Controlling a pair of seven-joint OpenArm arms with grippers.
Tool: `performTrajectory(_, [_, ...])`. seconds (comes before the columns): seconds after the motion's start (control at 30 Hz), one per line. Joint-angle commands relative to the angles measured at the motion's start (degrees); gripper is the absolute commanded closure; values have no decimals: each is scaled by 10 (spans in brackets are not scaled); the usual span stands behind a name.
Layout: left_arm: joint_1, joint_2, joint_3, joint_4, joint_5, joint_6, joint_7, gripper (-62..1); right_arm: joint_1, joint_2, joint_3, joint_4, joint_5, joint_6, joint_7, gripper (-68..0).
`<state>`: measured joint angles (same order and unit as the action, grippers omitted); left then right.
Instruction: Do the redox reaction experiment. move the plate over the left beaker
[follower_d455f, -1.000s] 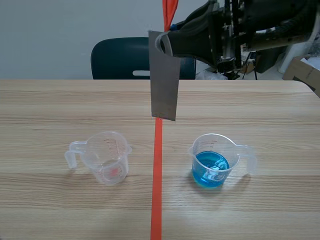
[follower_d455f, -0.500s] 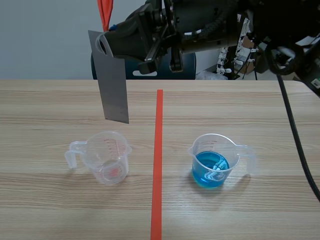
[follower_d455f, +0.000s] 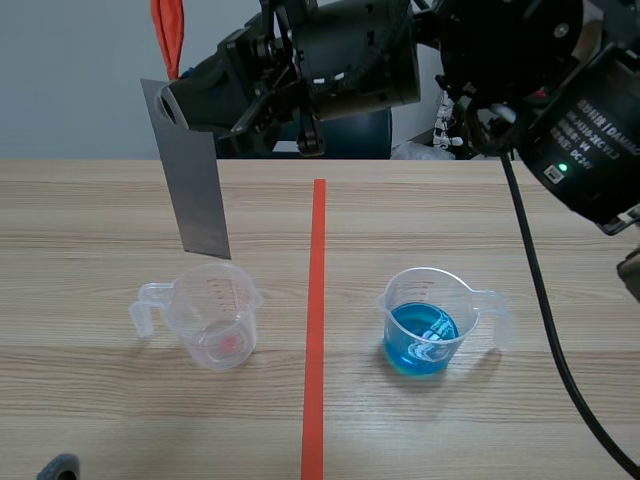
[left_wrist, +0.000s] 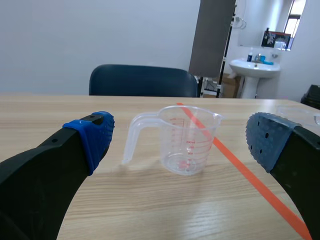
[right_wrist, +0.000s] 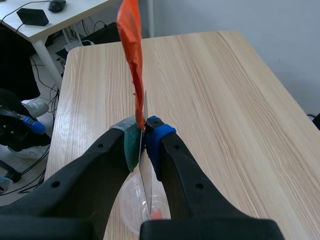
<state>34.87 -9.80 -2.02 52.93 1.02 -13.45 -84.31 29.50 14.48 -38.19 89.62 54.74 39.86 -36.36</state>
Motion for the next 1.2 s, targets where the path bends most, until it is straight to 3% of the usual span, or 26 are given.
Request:
performTrajectory(0.0, [1, -3, -4, 11, 0, 3, -10, -557, 11, -13, 7, 5, 5, 0, 1, -6])
performTrajectory(0.27, [-16, -4, -13, 4, 0, 3, 49, -573, 11, -27, 7, 5, 6, 0, -1, -6])
performTrajectory(0.8, [-17, -6, -13, 2, 0, 3, 83, -573, 11, -44, 7, 5, 5, 0, -2, -6])
performTrajectory(1.0, [-17, -7, -13, 2, 1, 29, 83, -572, 11, -44, 7, 5, 5, 0, -2, -6])
performTrajectory(1.17, [-17, -7, -13, 2, 1, 31, 83, -572, 11, -45, 7, 5, 5, 0, -2, -6])
